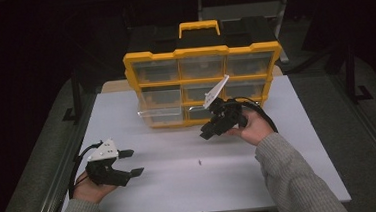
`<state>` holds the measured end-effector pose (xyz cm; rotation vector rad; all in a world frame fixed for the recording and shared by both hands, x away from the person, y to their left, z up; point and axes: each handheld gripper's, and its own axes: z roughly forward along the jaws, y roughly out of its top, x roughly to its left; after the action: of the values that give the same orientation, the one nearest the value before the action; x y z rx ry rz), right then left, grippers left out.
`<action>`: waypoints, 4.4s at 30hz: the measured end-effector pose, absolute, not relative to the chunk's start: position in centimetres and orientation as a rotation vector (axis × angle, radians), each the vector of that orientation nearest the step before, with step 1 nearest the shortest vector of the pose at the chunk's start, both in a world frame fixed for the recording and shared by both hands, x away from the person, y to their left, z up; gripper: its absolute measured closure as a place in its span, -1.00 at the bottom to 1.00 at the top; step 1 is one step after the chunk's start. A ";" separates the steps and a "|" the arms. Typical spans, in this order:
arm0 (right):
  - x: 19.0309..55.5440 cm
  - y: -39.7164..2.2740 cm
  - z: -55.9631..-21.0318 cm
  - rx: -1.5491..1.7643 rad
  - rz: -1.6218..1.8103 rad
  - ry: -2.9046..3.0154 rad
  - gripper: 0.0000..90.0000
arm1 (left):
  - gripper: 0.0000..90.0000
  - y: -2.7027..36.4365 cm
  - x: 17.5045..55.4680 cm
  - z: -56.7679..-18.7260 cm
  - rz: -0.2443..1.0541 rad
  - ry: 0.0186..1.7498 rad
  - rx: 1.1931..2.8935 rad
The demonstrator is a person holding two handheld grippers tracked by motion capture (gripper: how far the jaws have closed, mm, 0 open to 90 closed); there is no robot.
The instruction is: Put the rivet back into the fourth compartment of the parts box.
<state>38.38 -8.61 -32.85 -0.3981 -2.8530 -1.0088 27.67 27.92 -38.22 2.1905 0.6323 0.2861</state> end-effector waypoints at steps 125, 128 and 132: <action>43.3 -1.2 -23.0 -0.293 -1.045 -2.979 0.49 | -0.47 28.1 27.7 -38.0 0.313 0.636 2.178; 42.9 -2.1 -22.8 -0.305 -1.061 -2.969 0.48 | -0.47 28.1 27.7 -38.0 0.314 0.635 2.175; 42.4 -3.3 -22.7 -0.314 -1.087 -2.958 0.48 | -0.47 28.1 27.7 -38.0 0.315 0.634 2.179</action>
<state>42.40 -3.34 -22.73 -0.3142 -2.9584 -1.0873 27.72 28.07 -38.04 2.1788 0.6345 0.3151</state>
